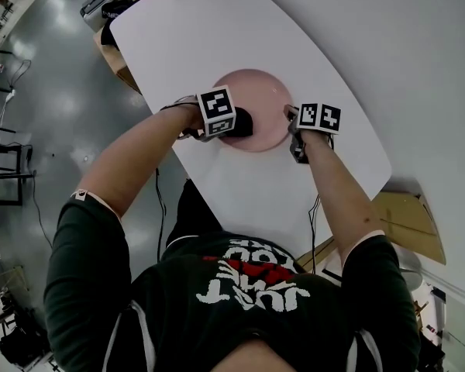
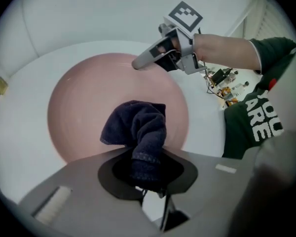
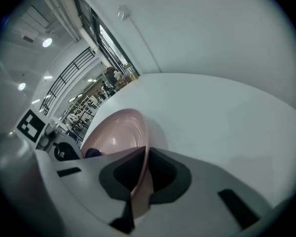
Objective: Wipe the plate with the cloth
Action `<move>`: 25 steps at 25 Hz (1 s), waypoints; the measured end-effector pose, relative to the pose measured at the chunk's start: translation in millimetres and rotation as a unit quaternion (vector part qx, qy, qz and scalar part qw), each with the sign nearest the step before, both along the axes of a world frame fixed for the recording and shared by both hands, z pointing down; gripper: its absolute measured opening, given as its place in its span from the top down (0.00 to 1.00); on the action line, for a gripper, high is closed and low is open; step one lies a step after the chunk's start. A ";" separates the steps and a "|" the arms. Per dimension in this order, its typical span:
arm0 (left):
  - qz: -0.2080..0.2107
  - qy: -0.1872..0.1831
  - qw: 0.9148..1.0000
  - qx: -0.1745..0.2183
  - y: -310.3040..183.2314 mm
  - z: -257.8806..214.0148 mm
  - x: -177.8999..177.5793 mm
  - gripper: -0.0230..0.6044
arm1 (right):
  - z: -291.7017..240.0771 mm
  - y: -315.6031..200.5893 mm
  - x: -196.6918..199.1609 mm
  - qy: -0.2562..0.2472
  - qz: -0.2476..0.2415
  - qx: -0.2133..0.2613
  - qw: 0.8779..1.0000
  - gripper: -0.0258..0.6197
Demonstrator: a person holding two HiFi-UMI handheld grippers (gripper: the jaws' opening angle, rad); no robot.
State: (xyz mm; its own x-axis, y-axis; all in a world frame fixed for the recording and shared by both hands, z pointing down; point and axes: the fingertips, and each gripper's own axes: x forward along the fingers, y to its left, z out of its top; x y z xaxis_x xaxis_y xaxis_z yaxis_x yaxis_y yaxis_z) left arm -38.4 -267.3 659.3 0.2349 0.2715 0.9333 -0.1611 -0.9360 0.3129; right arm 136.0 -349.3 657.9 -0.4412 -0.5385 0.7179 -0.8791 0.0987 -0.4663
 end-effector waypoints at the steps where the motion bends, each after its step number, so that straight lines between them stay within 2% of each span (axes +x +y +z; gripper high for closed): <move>1: -0.009 -0.009 1.000 0.013 -7.2 0.3 -4.9 0.85 | -0.4 1.3 -0.7 0.003 -0.004 0.002 1.000 0.93; 4: -0.031 -0.027 0.997 0.067 -31.7 1.9 -14.3 0.85 | -1.6 3.9 -3.5 0.016 -0.016 0.008 1.000 0.93; 7: -0.064 -0.027 0.990 0.121 -58.6 4.0 -19.1 0.85 | -1.5 6.9 -5.7 0.023 -0.025 0.012 0.999 0.93; 12: -0.084 -0.036 0.971 0.220 -107.1 13.2 -10.5 0.85 | -2.3 13.4 -9.3 0.032 -0.039 0.015 0.999 0.93; 14: -0.100 -0.033 0.965 0.241 -125.0 14.3 0.7 0.85 | -2.1 15.6 -10.0 0.033 -0.040 0.014 0.999 0.93; 17: -0.129 -0.016 0.961 0.242 -142.2 14.7 19.6 0.85 | -1.6 17.0 -12.3 0.038 -0.038 0.011 0.998 0.93; 19: -0.135 -0.001 0.963 0.235 -145.5 14.8 35.9 0.86 | -0.6 16.7 -12.9 0.039 -0.035 0.010 0.999 0.93; 22: -0.123 0.028 0.968 0.216 -136.3 13.6 70.8 0.86 | 0.1 15.4 -11.9 0.039 -0.029 0.010 0.999 0.93; 25: -0.088 0.054 0.977 0.187 -110.5 12.9 107.5 0.87 | 0.7 14.9 -11.2 0.034 -0.020 0.010 0.999 0.93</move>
State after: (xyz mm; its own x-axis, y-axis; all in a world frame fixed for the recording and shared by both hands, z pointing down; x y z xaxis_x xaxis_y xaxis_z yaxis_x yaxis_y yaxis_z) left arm 69.0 -377.9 672.2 0.3504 -0.1372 0.9265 -0.3151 -0.9488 -0.0214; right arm 124.8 -334.3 658.6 -0.4135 -0.5355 0.7364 -0.9036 0.1423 -0.4039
